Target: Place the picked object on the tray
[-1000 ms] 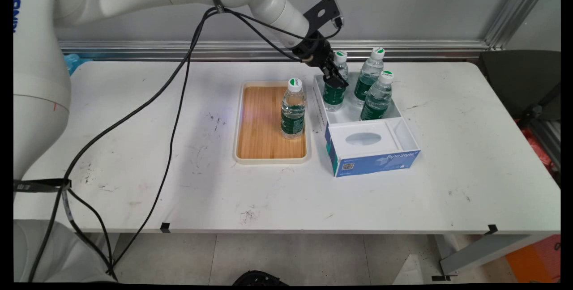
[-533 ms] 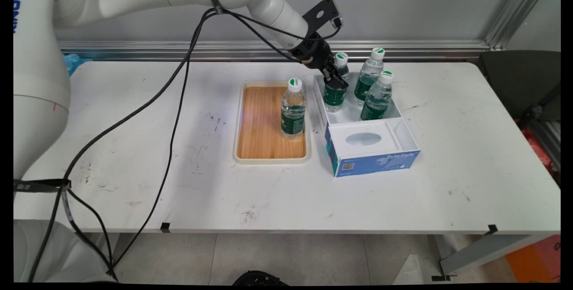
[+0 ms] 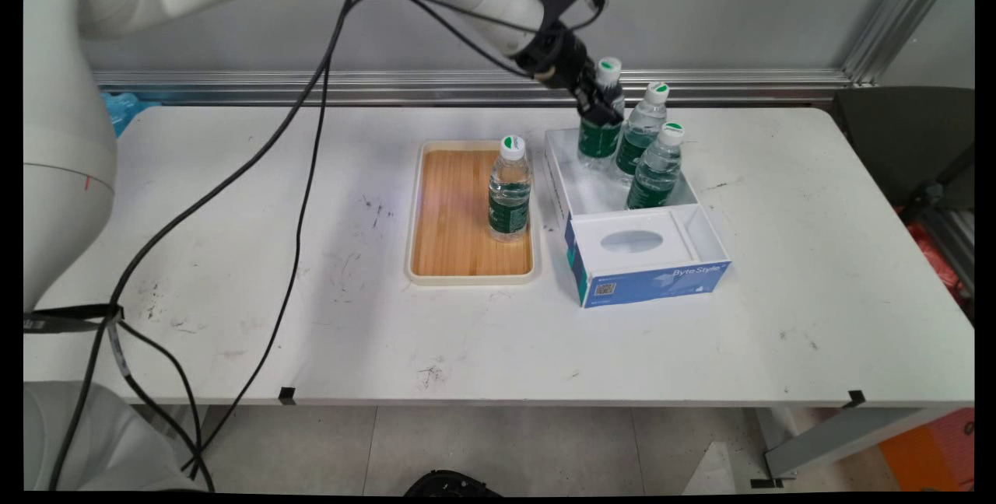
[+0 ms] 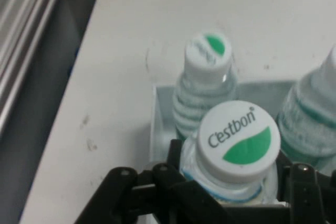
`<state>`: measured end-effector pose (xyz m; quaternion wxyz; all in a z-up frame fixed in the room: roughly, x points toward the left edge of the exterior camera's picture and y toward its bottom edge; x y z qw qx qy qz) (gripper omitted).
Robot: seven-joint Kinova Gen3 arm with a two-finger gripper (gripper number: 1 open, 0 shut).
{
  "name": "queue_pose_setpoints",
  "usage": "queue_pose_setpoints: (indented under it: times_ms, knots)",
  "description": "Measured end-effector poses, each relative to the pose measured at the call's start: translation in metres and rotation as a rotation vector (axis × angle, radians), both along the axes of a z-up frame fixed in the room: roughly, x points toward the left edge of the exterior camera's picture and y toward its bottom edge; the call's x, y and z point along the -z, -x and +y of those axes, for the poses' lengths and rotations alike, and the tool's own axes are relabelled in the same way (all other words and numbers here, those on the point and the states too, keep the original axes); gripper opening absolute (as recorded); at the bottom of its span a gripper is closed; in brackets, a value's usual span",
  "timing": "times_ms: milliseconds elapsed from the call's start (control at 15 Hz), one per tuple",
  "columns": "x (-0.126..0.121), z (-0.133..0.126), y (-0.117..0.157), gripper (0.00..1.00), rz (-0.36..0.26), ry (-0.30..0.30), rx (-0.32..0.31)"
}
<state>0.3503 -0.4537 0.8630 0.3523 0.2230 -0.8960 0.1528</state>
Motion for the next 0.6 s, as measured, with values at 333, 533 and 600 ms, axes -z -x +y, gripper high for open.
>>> queue_pose_setpoints:
  times_ms: [333, 533, 600]
  knots:
    - [-0.046, 0.005, -0.012, 0.0, -0.017, 0.027, -0.023]
    - [-0.069, 0.015, -0.031, 0.0, -0.051, 0.026, -0.054]
    - [-0.074, 0.02, -0.04, 0.0, -0.066, 0.022, -0.065]
